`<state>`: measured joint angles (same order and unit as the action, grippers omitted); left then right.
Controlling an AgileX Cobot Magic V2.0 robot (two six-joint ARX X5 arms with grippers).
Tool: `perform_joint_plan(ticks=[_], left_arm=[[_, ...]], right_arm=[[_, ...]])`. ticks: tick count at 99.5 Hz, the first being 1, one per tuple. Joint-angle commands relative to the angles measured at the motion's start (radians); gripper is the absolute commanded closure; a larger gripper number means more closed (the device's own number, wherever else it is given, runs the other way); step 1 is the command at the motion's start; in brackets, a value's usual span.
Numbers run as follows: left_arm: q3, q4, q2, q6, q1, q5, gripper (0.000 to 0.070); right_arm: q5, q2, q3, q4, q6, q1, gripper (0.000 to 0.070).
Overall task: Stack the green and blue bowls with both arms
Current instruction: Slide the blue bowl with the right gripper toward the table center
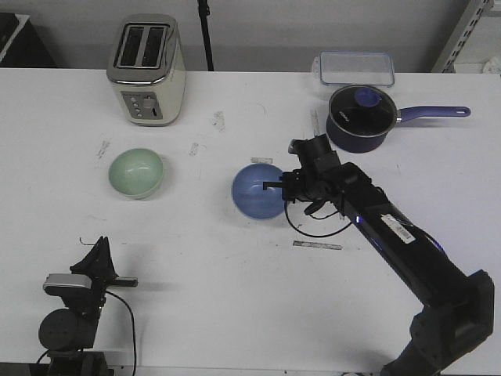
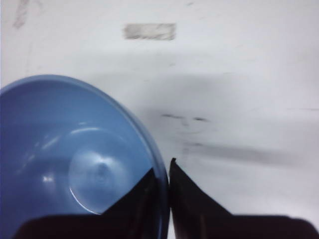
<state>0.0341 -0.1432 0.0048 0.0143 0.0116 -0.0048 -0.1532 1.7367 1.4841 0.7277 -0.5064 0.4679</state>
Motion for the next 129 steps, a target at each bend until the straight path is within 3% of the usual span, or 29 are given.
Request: perform_joint_plan(ticks=[1, 111, 117, 129], left_arm=[[-0.023, -0.015, -0.002, 0.012, 0.001, -0.003, 0.0699], [-0.023, -0.015, -0.002, 0.012, 0.001, -0.003, 0.0699], [-0.023, -0.015, -0.002, 0.012, 0.001, -0.003, 0.0699], [-0.023, -0.015, -0.002, 0.012, 0.001, -0.003, 0.0699]], right_arm=[[0.008, 0.041, 0.019, -0.021, -0.061, 0.020, 0.0691], [0.047, 0.149, -0.026, -0.089, -0.077, 0.043, 0.0681], [0.047, 0.145, -0.026, -0.092, -0.077, 0.043, 0.0652], [0.048, 0.128, -0.026, -0.097, -0.076, 0.042, 0.0479]])
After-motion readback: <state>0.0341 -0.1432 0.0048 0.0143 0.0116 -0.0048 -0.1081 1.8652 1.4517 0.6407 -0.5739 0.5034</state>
